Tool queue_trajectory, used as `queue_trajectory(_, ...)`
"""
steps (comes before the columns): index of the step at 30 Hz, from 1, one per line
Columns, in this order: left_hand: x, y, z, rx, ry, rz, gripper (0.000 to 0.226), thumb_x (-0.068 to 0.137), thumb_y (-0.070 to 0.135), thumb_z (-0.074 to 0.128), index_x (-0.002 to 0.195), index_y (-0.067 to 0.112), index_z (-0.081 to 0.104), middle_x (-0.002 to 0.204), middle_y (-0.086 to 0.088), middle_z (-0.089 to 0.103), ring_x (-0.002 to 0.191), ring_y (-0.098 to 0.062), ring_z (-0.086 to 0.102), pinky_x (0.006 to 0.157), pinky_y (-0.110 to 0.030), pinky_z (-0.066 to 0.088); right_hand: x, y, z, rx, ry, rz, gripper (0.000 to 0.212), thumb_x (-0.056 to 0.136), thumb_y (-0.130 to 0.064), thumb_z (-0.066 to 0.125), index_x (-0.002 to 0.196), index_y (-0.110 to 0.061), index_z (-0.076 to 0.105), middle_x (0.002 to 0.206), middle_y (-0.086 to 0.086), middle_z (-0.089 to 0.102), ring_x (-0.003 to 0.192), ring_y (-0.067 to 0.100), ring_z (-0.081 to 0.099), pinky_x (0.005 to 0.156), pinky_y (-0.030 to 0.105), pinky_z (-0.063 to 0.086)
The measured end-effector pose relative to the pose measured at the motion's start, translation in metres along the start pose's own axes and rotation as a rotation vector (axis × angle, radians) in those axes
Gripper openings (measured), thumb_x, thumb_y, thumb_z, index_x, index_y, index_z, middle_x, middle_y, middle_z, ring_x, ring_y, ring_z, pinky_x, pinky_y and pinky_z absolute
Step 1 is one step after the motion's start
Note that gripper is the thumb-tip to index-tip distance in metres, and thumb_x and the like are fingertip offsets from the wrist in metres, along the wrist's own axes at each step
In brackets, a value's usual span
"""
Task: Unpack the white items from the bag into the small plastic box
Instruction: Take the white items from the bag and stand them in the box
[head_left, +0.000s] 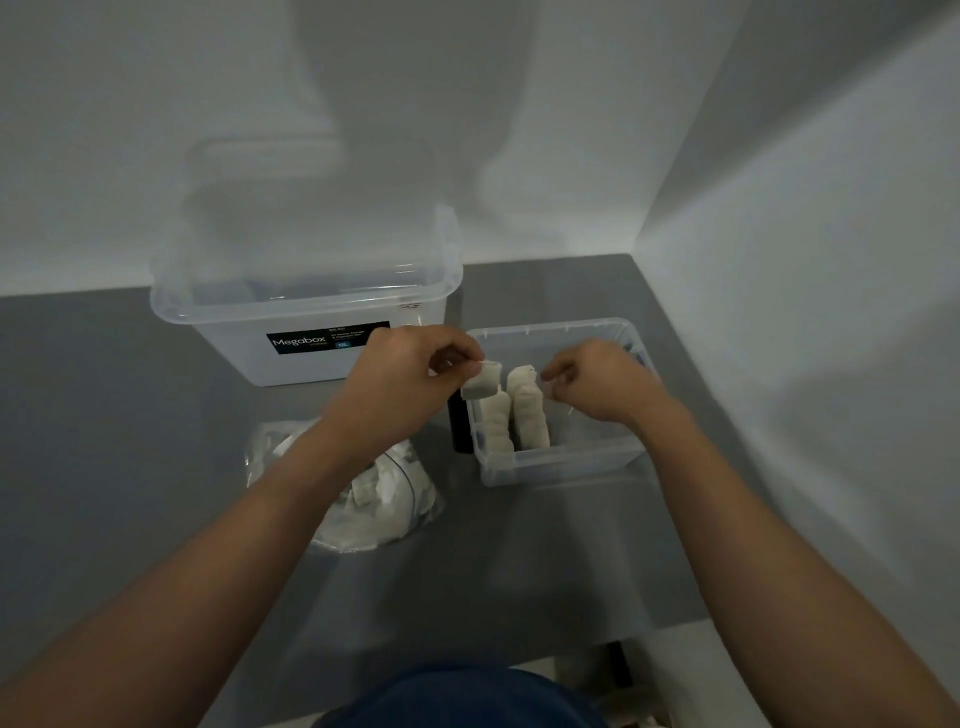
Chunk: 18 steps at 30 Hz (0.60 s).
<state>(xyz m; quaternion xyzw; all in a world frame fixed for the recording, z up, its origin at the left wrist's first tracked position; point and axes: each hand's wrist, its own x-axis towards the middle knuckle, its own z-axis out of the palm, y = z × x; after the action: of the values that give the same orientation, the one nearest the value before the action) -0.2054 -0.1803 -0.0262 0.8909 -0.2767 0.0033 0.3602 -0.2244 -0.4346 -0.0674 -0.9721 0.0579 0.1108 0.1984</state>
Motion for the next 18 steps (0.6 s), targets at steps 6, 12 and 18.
queue_trajectory(6, 0.005, 0.013, 0.018, -0.097, 0.008, 0.068, 0.027, 0.086, 0.028, 0.075, 0.11, 0.027, 0.061, 0.087, 0.013, 0.074, 0.08, 0.002, 0.068, 0.074, -0.006, 0.05, -0.056, -0.037, -0.041, 0.381, 0.142, -0.222, 0.023, 0.09, -0.037, 0.073, 0.114, -0.038, 0.074, 0.096, -0.022, 0.073, 0.089, -0.002, 0.065, 0.08, 0.013, 0.05)
queue_trajectory(12, 0.005, 0.02, 0.028, -0.087, -0.009, 0.103, 0.032, 0.086, 0.031, 0.075, 0.112, 0.025, 0.057, 0.089, 0.012, 0.075, 0.074, 0.01, 0.061, 0.07, 0.001, 0.043, -0.058, -0.037, -0.033, 0.113, 0.16, -0.285, 0.013, 0.093, -0.031, 0.072, 0.104, -0.032, 0.078, 0.088, -0.022, 0.069, 0.078, -0.01, 0.061, 0.068, 0.005, 0.041)
queue_trajectory(18, -0.004, 0.001, 0.027, 0.123, -0.179, 0.042, 0.042, 0.076, 0.059, 0.073, 0.107, 0.031, 0.067, 0.105, 0.01, 0.063, 0.092, -0.007, 0.058, 0.081, -0.03, 0.053, -0.044, -0.019, -0.023, 0.126, 0.311, -0.154, 0.01, 0.092, -0.029, 0.07, 0.098, -0.028, 0.079, 0.085, -0.02, 0.067, 0.073, -0.014, 0.056, 0.066, -0.001, 0.034)
